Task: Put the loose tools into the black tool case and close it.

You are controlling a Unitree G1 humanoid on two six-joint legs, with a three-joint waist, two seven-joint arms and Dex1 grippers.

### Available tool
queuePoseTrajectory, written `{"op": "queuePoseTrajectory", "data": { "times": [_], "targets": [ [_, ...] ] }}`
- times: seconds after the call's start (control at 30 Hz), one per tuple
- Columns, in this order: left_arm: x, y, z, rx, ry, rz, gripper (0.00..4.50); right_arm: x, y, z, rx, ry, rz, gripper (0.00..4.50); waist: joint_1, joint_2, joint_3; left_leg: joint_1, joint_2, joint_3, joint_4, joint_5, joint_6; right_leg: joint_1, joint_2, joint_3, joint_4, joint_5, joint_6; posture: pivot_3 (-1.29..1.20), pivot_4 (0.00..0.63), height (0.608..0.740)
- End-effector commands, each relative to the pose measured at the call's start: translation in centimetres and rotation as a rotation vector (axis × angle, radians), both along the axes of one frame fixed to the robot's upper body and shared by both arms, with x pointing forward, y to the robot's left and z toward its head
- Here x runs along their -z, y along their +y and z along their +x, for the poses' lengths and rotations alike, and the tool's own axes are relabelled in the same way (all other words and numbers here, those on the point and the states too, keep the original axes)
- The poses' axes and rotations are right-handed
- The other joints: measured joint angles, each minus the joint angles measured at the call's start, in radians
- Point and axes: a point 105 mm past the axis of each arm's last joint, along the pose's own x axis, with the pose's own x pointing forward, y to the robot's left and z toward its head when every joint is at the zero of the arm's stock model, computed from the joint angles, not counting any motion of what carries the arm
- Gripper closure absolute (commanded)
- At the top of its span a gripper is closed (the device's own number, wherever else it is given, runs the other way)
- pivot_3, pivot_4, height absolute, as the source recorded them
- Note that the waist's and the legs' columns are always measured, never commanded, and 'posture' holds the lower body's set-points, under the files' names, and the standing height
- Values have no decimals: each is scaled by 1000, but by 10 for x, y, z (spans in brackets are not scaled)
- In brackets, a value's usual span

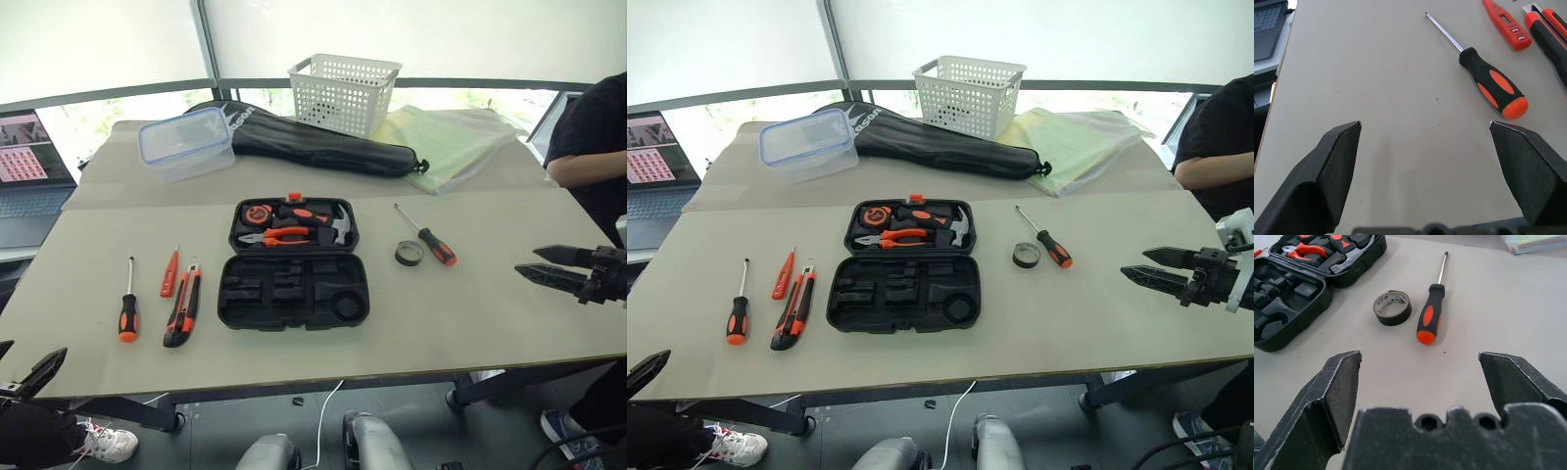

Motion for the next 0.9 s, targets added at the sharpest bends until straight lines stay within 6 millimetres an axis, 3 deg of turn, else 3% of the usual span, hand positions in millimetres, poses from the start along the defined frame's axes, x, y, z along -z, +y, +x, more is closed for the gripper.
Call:
{"op": "queuePoseTrajectory", "data": {
  "times": [0.03,0.17,0.23,0.4,0.6,0.9],
  "targets": [
    [-13,2,0,-7,-34,46,0,-11,-3,1,-4,-56,-22,84,-1,0,0,0,0,0,0,0,0,0,0,0,0,0,0,0,150,740],
    [-10,-1,9,-53,-12,17,0,-14,-6,2,-1,-96,-59,84,0,0,0,0,0,0,0,0,0,0,0,0,0,0,0,0,150,740],
    [-11,-10,15,-48,5,2,0,-21,5,3,-52,-128,-60,84,0,0,0,0,0,0,0,0,0,0,0,0,0,0,0,0,150,740],
    [-16,-25,38,-155,44,-105,0,-50,62,0,-243,-236,-60,84,0,0,0,0,0,-1,0,1,-2,0,0,0,1,0,0,0,150,740],
    [-2,-50,63,-169,171,-200,0,-69,131,-21,-474,-304,-19,84,1,0,0,1,0,-3,0,1,-3,0,2,0,3,0,0,0,150,740],
    [34,-51,90,-232,307,-233,0,-83,205,-54,-762,-342,41,84,1,0,0,1,-1,-2,0,2,-4,-1,2,-4,1,0,-1,0,150,740]
  ]
}}
